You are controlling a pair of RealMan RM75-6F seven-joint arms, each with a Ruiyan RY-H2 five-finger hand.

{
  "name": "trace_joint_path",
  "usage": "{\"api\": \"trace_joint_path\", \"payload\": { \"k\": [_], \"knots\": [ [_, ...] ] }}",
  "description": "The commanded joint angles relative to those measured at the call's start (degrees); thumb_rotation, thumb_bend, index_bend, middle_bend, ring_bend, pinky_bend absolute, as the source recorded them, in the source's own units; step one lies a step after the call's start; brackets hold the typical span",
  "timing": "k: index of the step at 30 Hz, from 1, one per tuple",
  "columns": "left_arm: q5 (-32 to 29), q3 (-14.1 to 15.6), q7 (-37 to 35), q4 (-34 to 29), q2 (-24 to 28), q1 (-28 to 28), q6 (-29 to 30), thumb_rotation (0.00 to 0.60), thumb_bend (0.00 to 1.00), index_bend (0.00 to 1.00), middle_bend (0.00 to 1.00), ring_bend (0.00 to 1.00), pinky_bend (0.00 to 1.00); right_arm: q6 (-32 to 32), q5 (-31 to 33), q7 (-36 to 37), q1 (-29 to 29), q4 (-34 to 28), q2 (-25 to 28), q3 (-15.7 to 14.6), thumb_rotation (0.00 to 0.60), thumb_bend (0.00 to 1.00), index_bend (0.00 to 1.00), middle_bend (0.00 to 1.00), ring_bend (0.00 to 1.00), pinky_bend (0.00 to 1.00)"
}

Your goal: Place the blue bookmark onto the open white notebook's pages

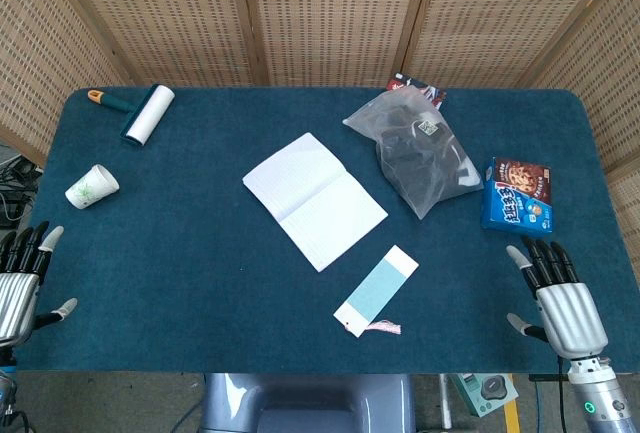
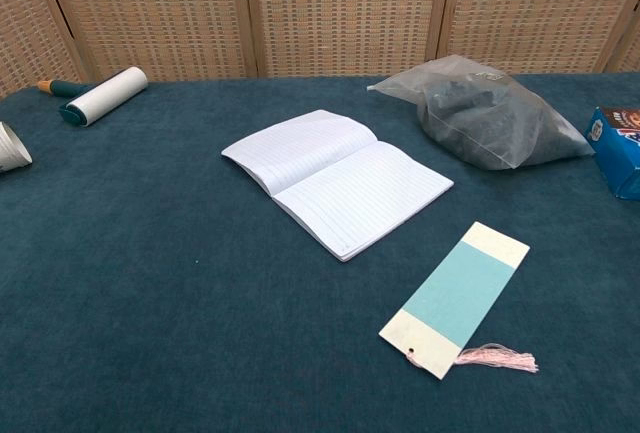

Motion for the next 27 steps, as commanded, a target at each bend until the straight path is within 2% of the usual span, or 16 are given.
{"api": "trace_joint_path", "payload": {
  "k": [1,6,13,19,27],
  "knots": [
    [-0.1,0.0,0.3,0.1,-0.1,-0.1,-0.2,0.600,0.00,0.00,0.00,0.00,0.00,-1.3,-1.6,0.8,1.2,0.5,-0.3,-0.7,0.600,0.20,0.19,0.00,0.00,0.02],
    [-0.3,-0.1,1.5,0.3,-0.6,-0.4,-0.7,0.600,0.00,0.00,0.00,0.00,0.00,-6.2,-3.4,-0.3,4.3,0.3,0.1,-1.7,0.600,0.20,0.24,0.00,0.00,0.02],
    [-0.9,-0.2,2.3,0.8,-1.2,-0.8,-1.5,0.600,0.00,0.00,0.00,0.00,0.00,-12.0,-4.1,-0.8,8.3,0.1,-2.0,-1.9,0.600,0.20,0.27,0.00,0.00,0.02],
    [-1.1,-0.2,2.4,1.3,-1.6,-1.1,-1.9,0.600,0.00,0.00,0.00,0.00,0.00,-16.8,-4.3,-1.9,12.4,0.2,-5.6,-1.1,0.600,0.20,0.32,0.00,0.00,0.04],
    [-1.4,0.0,2.3,1.9,-1.9,-1.4,-2.9,0.600,0.00,0.00,0.00,0.00,0.00,-27.4,-0.6,-4.8,19.3,-0.8,-7.4,0.8,0.600,0.20,0.33,0.00,0.00,0.04]
  ]
}}
